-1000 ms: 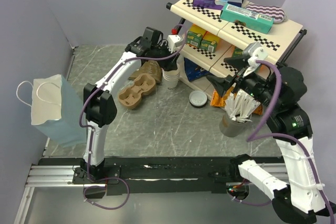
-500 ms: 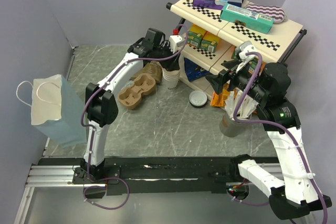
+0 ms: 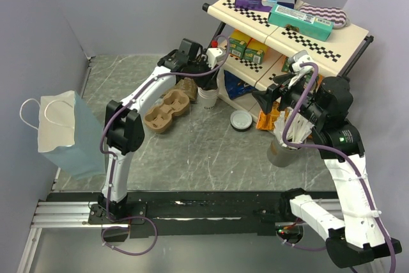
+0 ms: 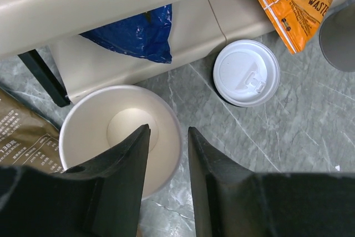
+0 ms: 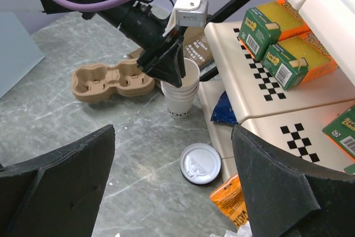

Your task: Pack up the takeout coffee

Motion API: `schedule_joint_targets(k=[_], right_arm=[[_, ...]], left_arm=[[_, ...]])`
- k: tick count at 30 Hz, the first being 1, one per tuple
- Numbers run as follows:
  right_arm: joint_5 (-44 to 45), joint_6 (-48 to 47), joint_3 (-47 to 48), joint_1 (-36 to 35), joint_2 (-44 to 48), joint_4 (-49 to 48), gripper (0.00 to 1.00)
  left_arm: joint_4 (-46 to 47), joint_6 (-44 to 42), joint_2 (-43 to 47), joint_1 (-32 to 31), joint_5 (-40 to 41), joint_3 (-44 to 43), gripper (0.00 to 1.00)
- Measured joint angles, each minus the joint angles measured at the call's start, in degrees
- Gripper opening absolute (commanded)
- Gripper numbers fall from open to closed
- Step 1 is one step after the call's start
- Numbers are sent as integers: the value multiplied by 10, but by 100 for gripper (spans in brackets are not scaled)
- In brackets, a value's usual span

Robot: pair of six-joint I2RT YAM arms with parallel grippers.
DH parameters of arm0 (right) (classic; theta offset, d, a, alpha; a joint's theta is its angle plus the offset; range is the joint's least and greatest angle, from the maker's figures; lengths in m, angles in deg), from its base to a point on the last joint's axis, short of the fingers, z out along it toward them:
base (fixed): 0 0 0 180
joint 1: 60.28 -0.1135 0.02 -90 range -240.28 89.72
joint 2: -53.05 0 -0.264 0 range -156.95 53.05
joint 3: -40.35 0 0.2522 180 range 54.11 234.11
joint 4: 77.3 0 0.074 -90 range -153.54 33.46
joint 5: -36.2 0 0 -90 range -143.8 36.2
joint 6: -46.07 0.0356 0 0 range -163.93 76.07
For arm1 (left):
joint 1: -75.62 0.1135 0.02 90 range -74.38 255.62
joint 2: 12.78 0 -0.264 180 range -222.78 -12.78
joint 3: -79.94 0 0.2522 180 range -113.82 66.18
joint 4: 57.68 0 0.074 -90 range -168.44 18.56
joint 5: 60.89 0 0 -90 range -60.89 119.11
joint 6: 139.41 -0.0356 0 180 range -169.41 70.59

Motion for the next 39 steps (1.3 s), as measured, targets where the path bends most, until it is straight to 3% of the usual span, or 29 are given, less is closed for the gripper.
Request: schedule_joint_targets(k=[39], right_arm=[[-5,9,-10,30,6,-1,91]], left_arm=[[-12,-3,-17,-11,8,2,21]])
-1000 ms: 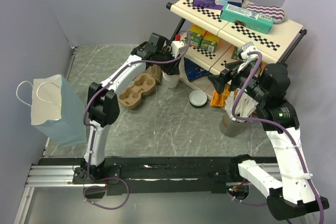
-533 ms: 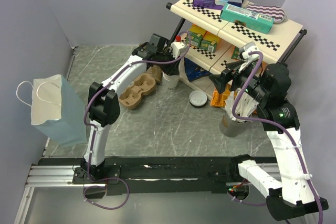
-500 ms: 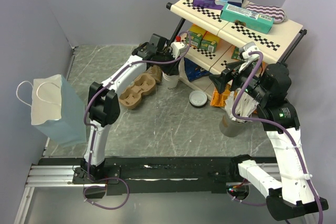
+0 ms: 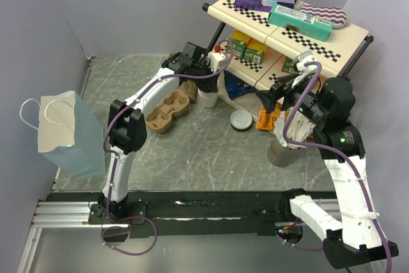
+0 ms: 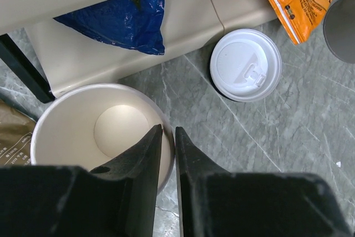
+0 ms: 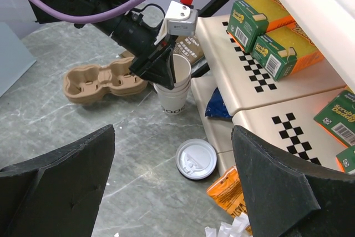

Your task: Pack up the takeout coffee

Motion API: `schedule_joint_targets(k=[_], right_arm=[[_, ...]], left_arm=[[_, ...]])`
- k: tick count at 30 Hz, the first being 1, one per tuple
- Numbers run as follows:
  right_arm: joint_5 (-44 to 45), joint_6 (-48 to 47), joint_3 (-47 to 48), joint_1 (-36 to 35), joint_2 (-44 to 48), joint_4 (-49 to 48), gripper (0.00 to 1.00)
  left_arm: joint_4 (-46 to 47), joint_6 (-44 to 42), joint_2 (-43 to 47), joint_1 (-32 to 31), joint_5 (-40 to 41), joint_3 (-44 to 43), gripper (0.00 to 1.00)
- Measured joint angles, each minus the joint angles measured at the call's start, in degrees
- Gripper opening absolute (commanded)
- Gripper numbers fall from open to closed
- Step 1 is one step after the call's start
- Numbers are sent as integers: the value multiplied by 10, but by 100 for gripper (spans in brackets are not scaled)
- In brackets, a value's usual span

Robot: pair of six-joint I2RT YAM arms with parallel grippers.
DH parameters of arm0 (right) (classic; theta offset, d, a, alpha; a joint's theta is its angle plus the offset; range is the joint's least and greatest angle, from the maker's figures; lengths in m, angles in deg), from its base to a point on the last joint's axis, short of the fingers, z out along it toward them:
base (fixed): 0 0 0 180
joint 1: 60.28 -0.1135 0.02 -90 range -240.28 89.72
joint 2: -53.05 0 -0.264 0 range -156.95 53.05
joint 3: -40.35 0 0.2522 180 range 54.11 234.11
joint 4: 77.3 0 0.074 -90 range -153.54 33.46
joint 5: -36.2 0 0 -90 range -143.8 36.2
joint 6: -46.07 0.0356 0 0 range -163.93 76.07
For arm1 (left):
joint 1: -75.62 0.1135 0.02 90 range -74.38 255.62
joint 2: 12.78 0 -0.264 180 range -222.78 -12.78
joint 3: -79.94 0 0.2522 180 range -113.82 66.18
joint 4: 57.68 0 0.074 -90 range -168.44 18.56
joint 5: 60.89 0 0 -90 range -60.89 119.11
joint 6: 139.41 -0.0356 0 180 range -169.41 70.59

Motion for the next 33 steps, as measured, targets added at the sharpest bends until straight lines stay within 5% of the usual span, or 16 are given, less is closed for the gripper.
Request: schedule_joint_targets(k=[17,33], right_arm=[[1,0,-3,10,0,-1,91],[4,1,-3,18,-8,-1,91]], left_arm=[[1,-17,0,-1,6,0,1],[8,-50,56,-5,50,53,1]])
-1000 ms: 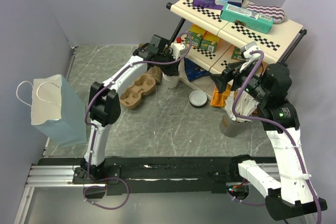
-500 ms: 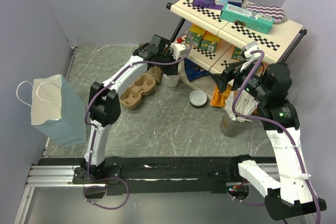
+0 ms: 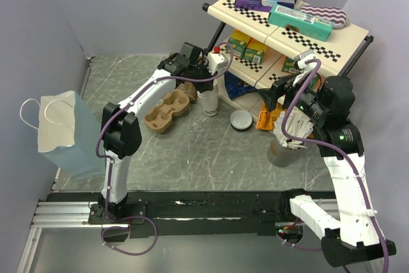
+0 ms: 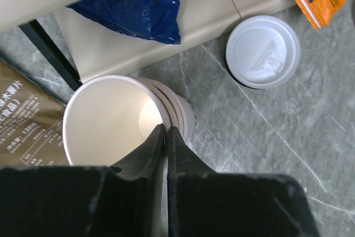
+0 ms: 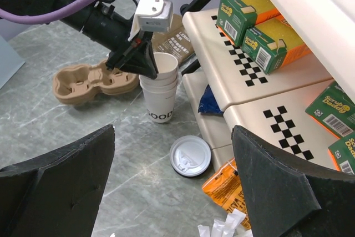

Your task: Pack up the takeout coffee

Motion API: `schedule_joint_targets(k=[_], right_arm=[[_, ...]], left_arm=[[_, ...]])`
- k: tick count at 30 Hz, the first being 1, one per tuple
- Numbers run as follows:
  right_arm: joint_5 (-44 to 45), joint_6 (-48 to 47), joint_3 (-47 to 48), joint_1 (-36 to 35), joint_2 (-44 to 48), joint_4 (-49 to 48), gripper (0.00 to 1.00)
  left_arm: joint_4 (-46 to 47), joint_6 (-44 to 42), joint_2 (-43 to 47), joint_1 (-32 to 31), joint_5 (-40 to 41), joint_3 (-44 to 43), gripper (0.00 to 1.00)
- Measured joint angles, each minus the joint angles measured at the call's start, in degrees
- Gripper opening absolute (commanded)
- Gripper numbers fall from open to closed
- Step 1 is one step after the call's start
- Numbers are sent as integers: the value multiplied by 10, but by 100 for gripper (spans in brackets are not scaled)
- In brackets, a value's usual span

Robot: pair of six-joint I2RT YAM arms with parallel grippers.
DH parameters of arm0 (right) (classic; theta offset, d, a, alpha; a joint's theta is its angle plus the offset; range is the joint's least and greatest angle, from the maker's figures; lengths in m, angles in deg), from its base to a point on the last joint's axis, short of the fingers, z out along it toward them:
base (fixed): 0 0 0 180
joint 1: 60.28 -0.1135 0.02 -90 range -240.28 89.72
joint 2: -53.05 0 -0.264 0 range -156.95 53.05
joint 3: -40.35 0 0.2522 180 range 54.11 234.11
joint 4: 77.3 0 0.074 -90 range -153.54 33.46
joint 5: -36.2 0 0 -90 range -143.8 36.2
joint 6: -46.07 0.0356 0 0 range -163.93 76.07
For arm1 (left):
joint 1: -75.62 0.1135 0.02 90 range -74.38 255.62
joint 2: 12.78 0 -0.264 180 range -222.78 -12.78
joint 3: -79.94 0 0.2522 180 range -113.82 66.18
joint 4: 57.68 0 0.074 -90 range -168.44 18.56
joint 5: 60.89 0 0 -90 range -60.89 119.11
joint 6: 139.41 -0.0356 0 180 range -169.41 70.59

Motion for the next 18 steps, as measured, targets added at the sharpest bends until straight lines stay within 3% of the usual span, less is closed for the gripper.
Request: schedule_joint_targets(k=[7,18], right_arm=[[-1,3,0,3,-7,0,91],[-4,13,0,14,-10,-3,91]], left_arm=[[32,-3,4,-5,34,4,1],[105,-71,81,-31,112,90,1]])
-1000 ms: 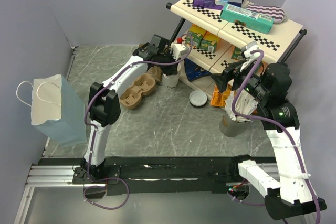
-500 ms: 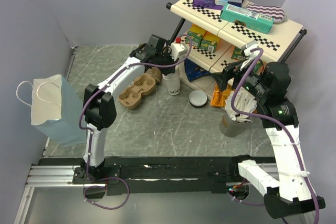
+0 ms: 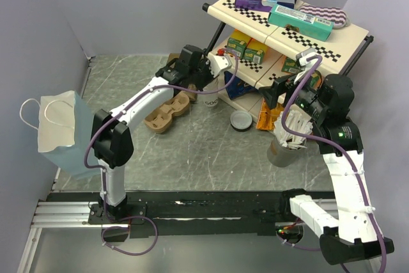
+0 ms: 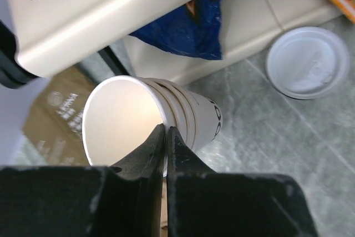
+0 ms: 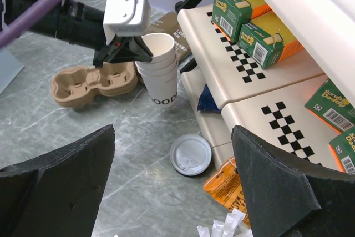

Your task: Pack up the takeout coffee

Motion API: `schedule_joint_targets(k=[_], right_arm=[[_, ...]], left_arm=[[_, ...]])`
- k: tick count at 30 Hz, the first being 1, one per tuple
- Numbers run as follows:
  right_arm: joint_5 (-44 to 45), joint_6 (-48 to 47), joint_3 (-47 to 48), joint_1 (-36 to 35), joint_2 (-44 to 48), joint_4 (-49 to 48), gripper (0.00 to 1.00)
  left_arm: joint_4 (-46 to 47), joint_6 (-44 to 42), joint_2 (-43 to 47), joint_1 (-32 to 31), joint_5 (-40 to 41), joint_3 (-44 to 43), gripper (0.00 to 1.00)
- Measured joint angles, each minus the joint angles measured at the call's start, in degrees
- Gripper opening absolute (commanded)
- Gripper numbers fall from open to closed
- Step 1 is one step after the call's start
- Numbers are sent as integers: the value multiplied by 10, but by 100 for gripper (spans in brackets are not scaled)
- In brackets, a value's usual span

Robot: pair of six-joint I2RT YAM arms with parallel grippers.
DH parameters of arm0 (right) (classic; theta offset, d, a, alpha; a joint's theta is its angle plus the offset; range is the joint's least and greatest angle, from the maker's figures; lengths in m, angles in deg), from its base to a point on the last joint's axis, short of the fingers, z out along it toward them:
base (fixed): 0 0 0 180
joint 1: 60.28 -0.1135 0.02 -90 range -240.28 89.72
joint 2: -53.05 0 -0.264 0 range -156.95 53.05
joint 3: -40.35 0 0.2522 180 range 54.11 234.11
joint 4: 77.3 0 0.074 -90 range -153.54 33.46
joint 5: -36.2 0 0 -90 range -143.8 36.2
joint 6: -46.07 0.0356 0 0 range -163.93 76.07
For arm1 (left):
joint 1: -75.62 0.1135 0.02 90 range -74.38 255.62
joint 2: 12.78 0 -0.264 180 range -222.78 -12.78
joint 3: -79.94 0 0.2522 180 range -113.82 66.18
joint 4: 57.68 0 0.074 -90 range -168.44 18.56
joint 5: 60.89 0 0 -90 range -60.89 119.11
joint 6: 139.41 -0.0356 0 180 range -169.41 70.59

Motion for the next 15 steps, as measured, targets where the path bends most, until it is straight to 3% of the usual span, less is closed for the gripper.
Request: schedule_joint_targets(k=[15], right_arm=[[-3,6,-3,5,-4,-12,91]], left_arm=[[67,-89,23,-37,80,110,1]])
